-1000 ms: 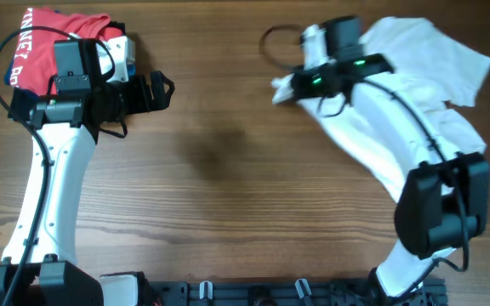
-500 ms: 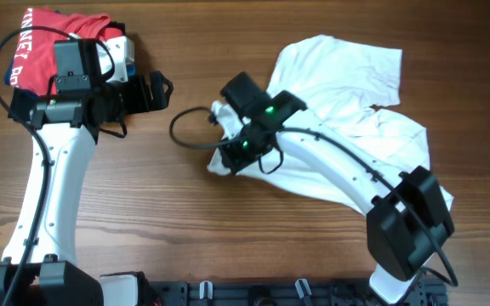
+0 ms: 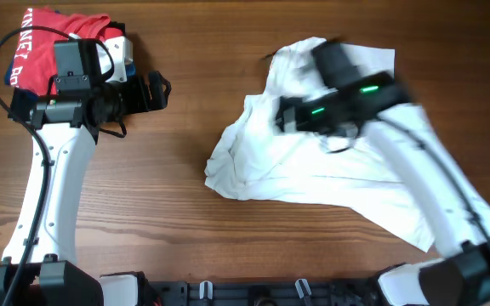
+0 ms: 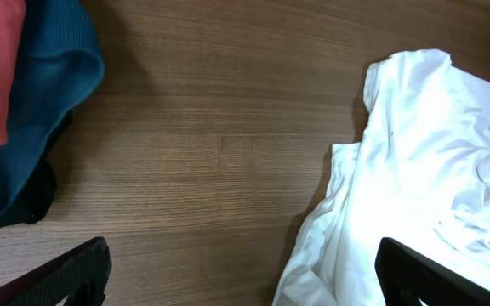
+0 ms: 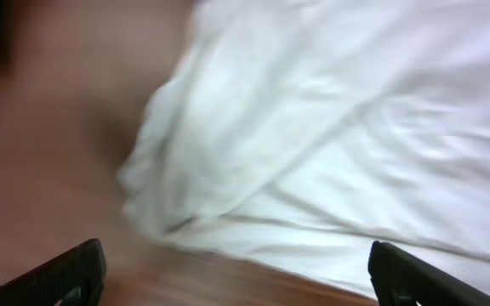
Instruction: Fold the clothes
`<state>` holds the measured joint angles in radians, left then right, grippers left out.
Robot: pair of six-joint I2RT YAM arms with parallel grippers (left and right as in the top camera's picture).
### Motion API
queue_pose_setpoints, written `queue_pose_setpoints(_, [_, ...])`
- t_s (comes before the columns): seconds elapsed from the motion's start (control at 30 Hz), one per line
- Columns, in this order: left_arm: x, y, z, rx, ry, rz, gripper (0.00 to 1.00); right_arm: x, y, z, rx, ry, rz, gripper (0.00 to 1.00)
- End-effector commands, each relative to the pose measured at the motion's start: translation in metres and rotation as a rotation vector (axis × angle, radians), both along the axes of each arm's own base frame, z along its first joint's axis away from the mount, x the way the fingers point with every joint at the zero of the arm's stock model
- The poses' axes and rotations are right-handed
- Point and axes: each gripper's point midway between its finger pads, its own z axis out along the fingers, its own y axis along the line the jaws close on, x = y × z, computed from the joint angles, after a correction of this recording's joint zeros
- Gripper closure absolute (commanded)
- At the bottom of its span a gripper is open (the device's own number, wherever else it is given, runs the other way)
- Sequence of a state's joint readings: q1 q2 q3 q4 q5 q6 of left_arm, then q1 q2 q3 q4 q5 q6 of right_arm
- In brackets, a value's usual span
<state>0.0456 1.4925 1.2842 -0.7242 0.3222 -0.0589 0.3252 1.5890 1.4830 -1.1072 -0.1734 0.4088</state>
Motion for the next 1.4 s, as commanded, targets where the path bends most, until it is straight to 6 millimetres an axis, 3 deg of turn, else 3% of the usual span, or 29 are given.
queue_pose_setpoints(0.0, [0.004, -0.001, 0.008, 0.005, -0.023, 0.001, 0.00, 0.018, -0.104, -0.016, -0.100, 0.044, -0.314, 0.00])
queue_pose_setpoints(0.07, [0.004, -0.001, 0.008, 0.004, -0.023, 0.000, 0.00, 0.012, -0.146, -0.032, -0.108, 0.099, -0.430, 0.01])
queue_pose_setpoints(0.17, [0.004, -0.001, 0.008, 0.003, -0.023, 0.000, 0.00, -0.014, -0.184, -0.065, -0.117, 0.203, -0.533, 0.01])
queue_pose_setpoints(0.37, [0.004, -0.002, 0.008, -0.006, -0.020, 0.002, 0.00, -0.080, -0.214, -0.134, -0.099, 0.410, -0.719, 0.07])
queue_pose_setpoints(0.47, [0.004, -0.002, 0.008, -0.006, -0.021, 0.001, 0.00, -0.092, -0.222, -0.153, -0.086, 0.423, -0.784, 0.12])
queue_pose_setpoints(0.67, [0.004, -0.002, 0.008, -0.006, -0.021, 0.001, 0.00, -0.081, -0.233, -0.158, -0.081, 0.358, -0.810, 0.20])
queue_pose_setpoints(0.93, [0.004, -0.002, 0.008, -0.006, -0.020, 0.002, 0.00, -0.064, -0.241, -0.157, -0.099, 0.273, -0.767, 0.49])
queue_pose_setpoints(1.03, [0.004, -0.002, 0.008, -0.006, -0.020, 0.002, 0.00, -0.061, -0.243, -0.157, -0.104, 0.257, -0.760, 0.50])
queue_pose_setpoints(1.17, [0.004, -0.002, 0.008, -0.006, -0.021, 0.002, 0.00, -0.059, -0.243, -0.157, -0.112, 0.241, -0.712, 0.42])
queue_pose_setpoints(1.37, [0.003, -0.002, 0.007, -0.006, -0.017, 0.002, 0.00, -0.053, -0.239, -0.160, -0.097, 0.209, -0.662, 0.41])
